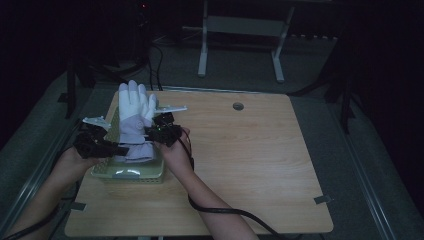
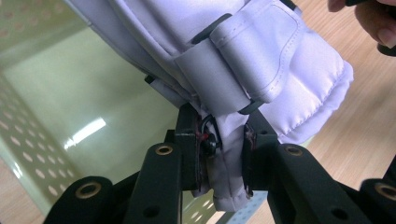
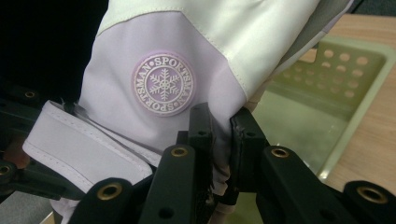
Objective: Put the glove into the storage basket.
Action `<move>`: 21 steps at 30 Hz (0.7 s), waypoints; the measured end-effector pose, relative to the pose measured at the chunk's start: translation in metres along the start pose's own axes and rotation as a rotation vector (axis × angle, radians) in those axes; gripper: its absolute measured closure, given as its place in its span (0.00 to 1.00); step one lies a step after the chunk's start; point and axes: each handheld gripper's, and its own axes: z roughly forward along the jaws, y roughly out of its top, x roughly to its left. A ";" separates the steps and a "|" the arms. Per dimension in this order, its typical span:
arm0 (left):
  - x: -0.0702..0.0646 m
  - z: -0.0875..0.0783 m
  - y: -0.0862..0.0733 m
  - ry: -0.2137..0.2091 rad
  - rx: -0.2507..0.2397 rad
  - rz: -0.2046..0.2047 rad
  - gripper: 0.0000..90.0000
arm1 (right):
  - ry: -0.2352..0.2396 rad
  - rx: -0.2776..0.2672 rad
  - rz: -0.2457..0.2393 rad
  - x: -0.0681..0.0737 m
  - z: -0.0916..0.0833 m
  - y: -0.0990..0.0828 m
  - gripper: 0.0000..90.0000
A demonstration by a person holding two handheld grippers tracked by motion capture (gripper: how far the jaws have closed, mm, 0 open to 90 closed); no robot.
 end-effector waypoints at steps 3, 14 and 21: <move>0.004 0.009 -0.004 -0.017 0.026 -0.018 0.81 | -0.009 0.026 0.010 -0.003 0.008 -0.006 0.90; 0.014 0.036 -0.024 -0.040 0.118 -0.125 0.81 | -0.042 0.178 -0.011 -0.004 0.036 -0.026 0.89; 0.017 0.051 -0.028 -0.016 0.206 -0.166 0.81 | -0.095 0.281 -0.069 0.003 0.054 -0.028 0.89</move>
